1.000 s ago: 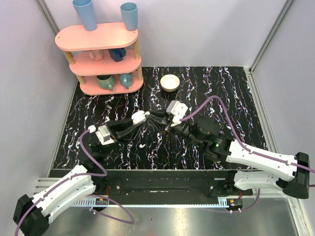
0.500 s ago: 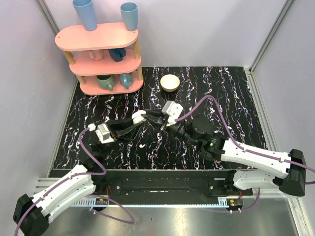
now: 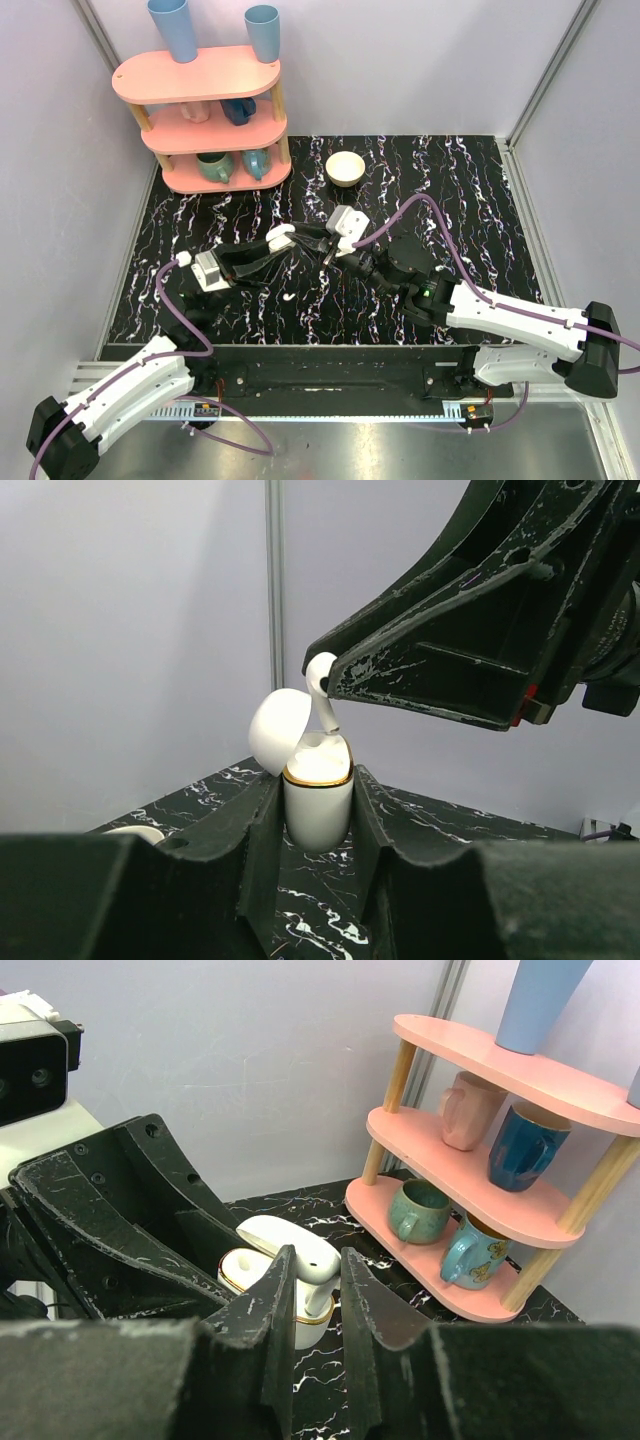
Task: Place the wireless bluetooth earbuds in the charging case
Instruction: Insert the right earbud into the right side groove of the charging case.
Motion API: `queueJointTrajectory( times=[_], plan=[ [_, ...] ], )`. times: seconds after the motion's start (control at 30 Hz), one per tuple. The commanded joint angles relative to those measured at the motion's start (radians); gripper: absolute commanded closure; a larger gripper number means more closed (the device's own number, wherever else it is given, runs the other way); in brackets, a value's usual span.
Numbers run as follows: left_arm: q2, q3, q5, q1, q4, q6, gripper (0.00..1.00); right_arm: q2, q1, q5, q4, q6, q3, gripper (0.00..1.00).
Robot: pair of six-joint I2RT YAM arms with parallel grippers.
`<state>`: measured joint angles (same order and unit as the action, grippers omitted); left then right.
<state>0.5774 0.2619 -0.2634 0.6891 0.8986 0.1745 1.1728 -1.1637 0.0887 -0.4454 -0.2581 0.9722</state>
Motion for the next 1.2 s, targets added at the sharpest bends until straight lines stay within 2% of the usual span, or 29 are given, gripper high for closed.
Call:
queueJointTrajectory(
  times=[0.0,1.17],
  plan=[
    [-0.011,0.037,0.021,0.004,0.060,0.025,1.00,-0.002,-0.010,0.008,-0.044,-0.013,0.016,0.92],
    [0.009,0.023,0.075,0.004,0.134,0.105,1.00,0.039,-0.010,-0.020,-0.055,-0.030,0.002,0.95]
  ],
)
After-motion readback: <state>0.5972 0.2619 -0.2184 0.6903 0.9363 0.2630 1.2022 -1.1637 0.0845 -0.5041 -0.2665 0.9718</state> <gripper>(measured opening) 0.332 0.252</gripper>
